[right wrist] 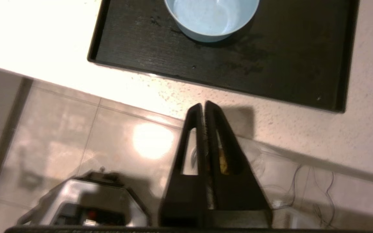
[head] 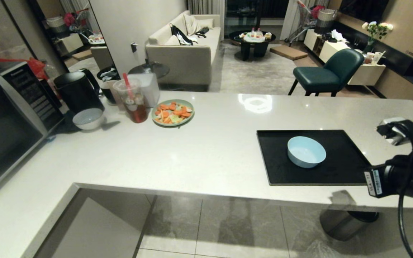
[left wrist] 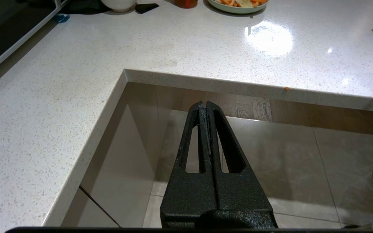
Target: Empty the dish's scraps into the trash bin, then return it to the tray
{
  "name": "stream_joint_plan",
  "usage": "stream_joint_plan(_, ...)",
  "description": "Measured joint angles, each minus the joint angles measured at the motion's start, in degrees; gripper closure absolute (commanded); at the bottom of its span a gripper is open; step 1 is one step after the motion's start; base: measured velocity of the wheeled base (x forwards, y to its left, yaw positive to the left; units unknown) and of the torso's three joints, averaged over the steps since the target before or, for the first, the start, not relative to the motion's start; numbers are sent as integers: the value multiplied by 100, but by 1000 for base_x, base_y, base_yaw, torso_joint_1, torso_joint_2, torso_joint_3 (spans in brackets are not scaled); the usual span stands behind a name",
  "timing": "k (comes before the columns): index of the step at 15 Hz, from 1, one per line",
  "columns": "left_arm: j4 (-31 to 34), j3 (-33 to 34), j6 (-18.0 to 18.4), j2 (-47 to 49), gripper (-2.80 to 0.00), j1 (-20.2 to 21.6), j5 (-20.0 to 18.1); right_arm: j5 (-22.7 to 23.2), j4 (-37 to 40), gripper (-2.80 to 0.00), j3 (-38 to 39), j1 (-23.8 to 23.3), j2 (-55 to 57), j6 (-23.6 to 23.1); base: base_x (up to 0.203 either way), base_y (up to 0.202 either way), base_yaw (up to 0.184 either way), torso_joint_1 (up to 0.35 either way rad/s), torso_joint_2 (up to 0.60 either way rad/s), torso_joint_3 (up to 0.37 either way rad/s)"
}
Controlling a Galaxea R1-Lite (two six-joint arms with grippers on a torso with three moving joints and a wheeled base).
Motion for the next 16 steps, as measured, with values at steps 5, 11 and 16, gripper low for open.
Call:
stream_joint_plan(5,0,0,-3,0,0,0,-2,-31,-2387,0,1328,-7,-286,276,0,0,0,0,0,0)
stream_joint_plan(11,-2,0,-3,0,0,0,-2,-895,-4648,0,2351,-257,-396,656,0,0,0,0,0,0)
stream_joint_plan(16,0,0,0,0,0,2,-5,-933,-4707,0,3193,-857,-1283,653,0,0,0,0,0,0)
